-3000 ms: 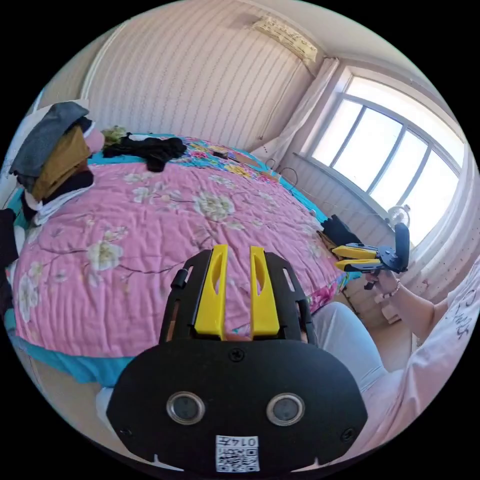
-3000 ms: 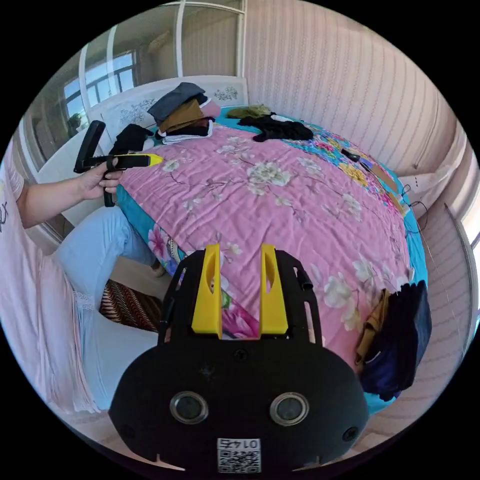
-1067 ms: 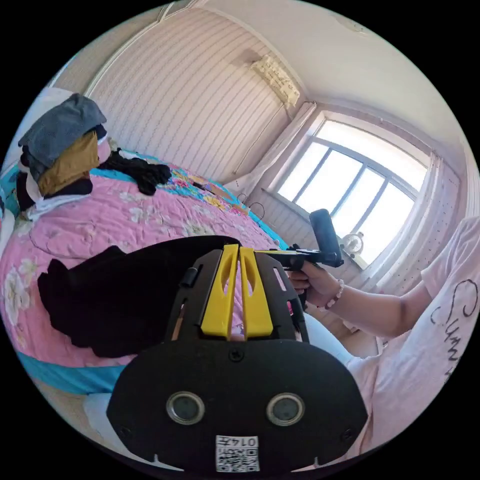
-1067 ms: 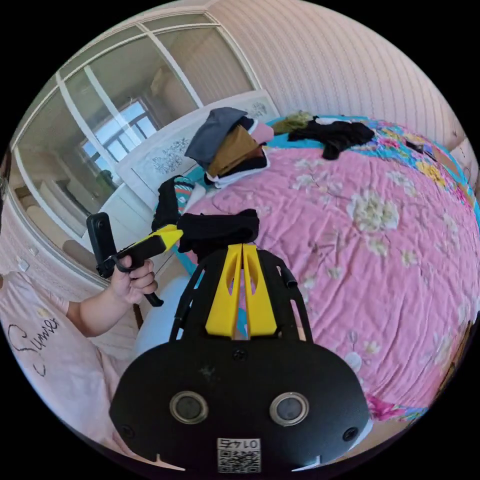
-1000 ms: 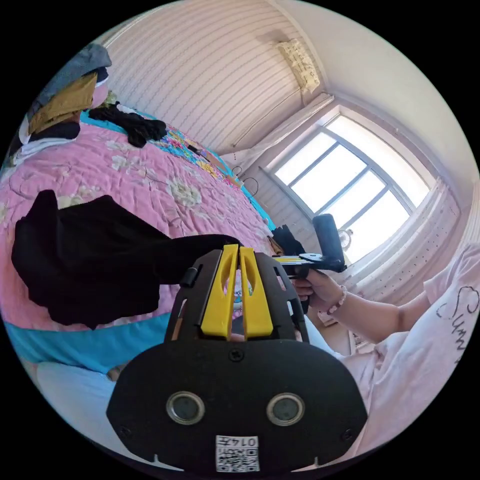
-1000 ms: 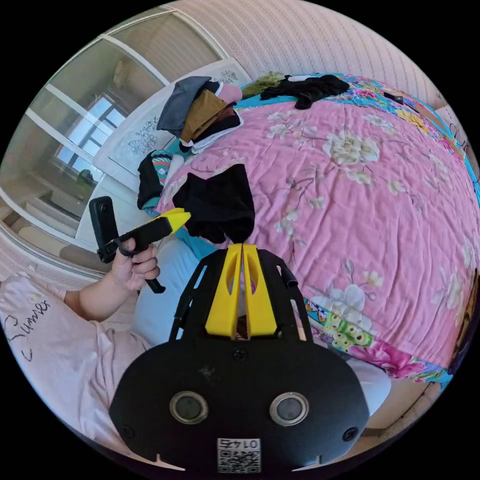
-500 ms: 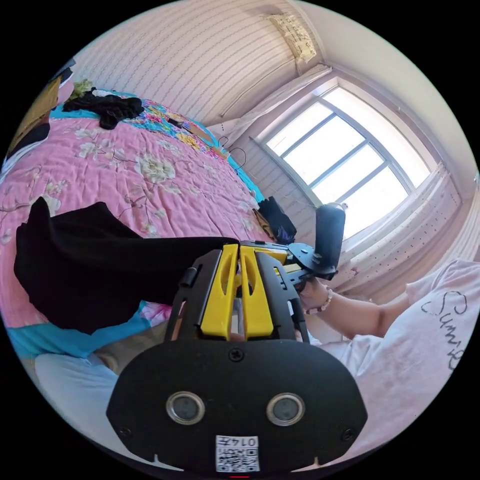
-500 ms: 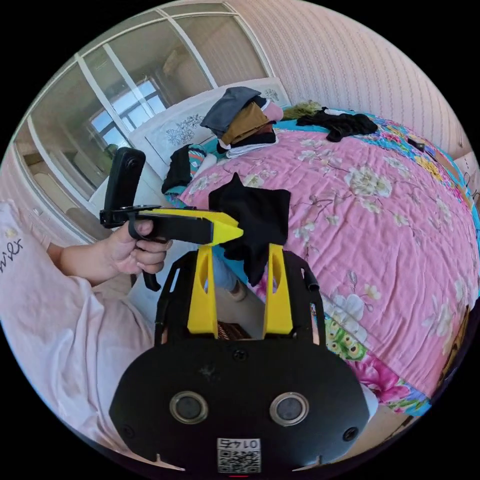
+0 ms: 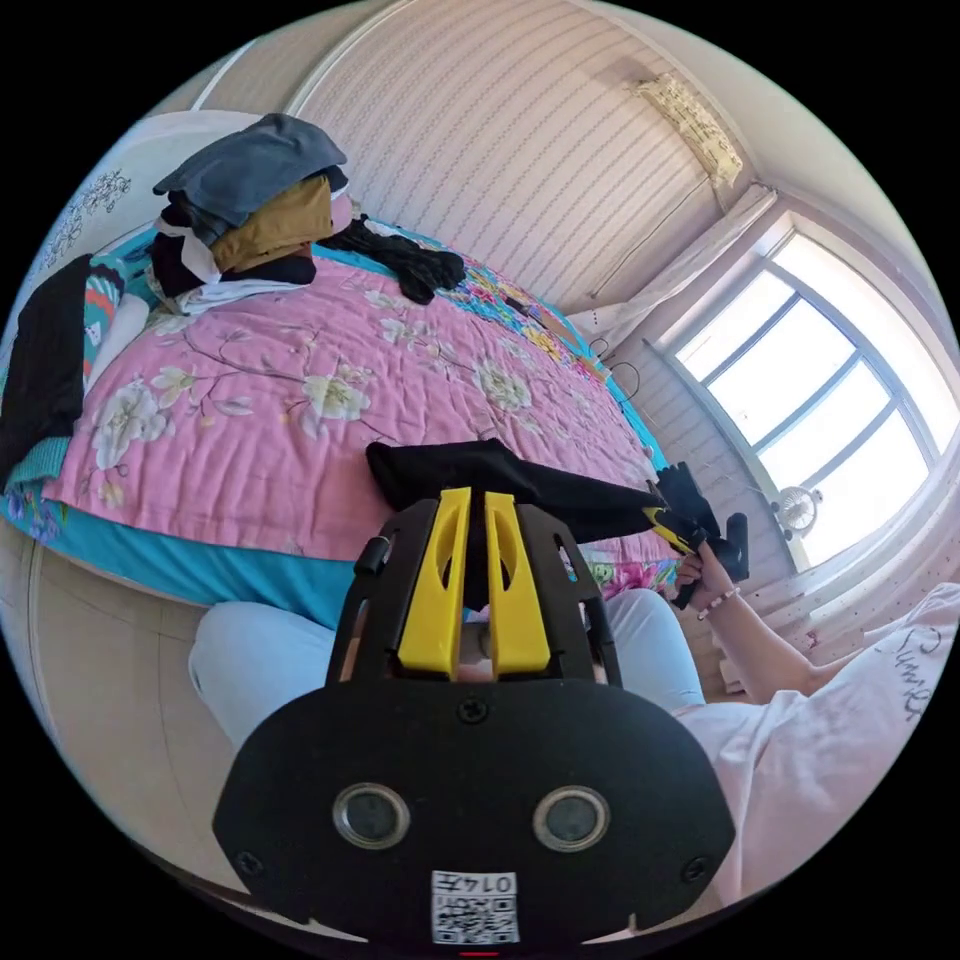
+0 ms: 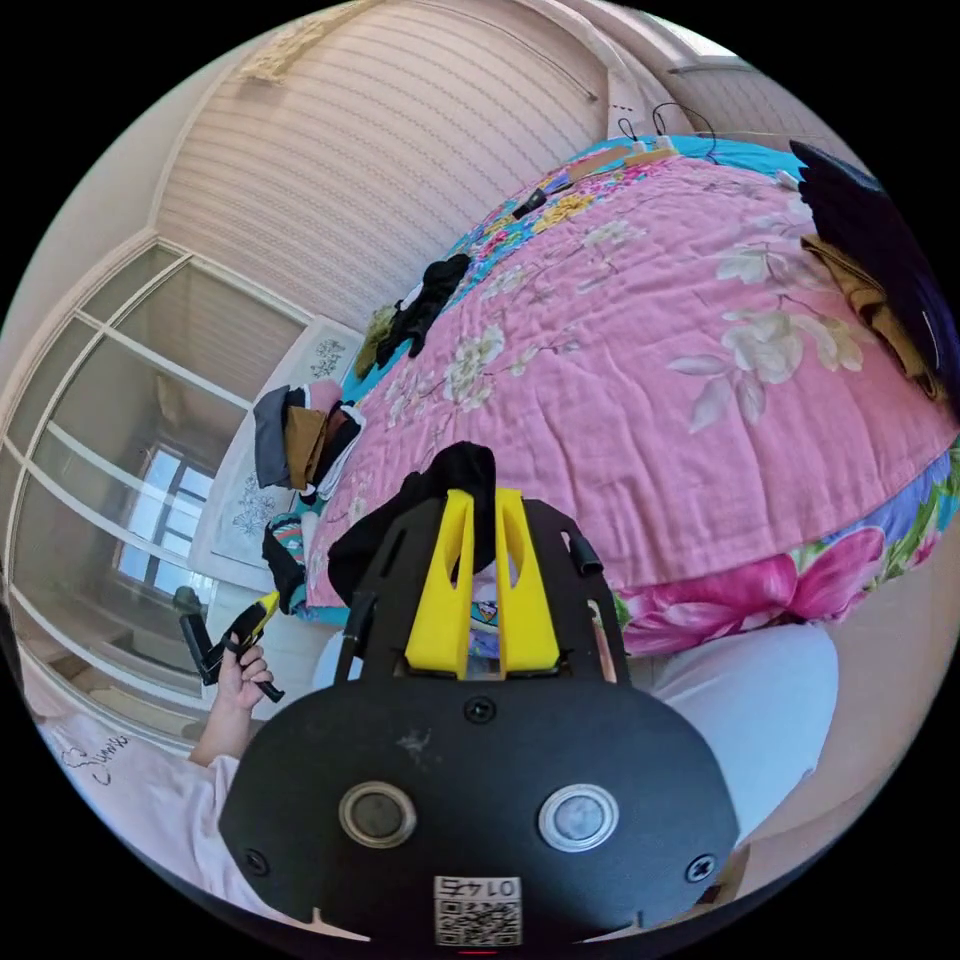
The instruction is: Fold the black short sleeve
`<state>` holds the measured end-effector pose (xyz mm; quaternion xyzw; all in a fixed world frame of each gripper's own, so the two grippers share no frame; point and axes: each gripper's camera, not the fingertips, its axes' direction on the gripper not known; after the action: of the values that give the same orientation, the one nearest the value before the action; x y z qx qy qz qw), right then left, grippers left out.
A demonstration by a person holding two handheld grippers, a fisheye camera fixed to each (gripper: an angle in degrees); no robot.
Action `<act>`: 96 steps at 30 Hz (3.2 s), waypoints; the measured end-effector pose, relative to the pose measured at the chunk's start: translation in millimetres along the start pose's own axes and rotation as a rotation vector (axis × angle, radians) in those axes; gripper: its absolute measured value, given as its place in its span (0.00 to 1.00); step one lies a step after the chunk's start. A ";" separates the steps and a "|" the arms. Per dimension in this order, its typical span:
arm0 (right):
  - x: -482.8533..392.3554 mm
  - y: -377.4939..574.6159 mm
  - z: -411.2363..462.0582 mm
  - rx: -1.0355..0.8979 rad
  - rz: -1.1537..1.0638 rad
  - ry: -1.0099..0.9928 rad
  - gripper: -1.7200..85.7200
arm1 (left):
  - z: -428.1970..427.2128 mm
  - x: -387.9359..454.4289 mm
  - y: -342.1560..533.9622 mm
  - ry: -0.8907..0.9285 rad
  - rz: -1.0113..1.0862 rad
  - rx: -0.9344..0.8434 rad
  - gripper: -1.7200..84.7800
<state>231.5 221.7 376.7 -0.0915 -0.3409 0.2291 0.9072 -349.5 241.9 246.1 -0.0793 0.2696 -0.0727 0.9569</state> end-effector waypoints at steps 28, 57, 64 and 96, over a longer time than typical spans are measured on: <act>-176.7 24.2 150.4 -0.446 -0.534 -0.225 0.13 | 51.4 81.5 -27.9 -0.108 0.296 -0.029 0.01; -102.9 24.3 59.1 -0.329 -0.463 -0.082 0.02 | 50.6 73.1 -66.7 0.168 0.304 -0.086 0.01; -94.5 13.2 42.5 -0.296 -0.420 -0.162 0.02 | 54.3 50.1 -63.5 0.002 0.215 -0.116 0.02; -189.2 -29.7 -373.6 0.602 -0.838 -0.674 0.02 | -269.8 152.0 -156.8 0.512 0.582 0.592 0.01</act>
<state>363.4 101.5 -3.3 0.3875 -0.5361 -0.0442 0.7486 -378.6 30.7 -27.9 0.2953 0.4752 0.1069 0.8219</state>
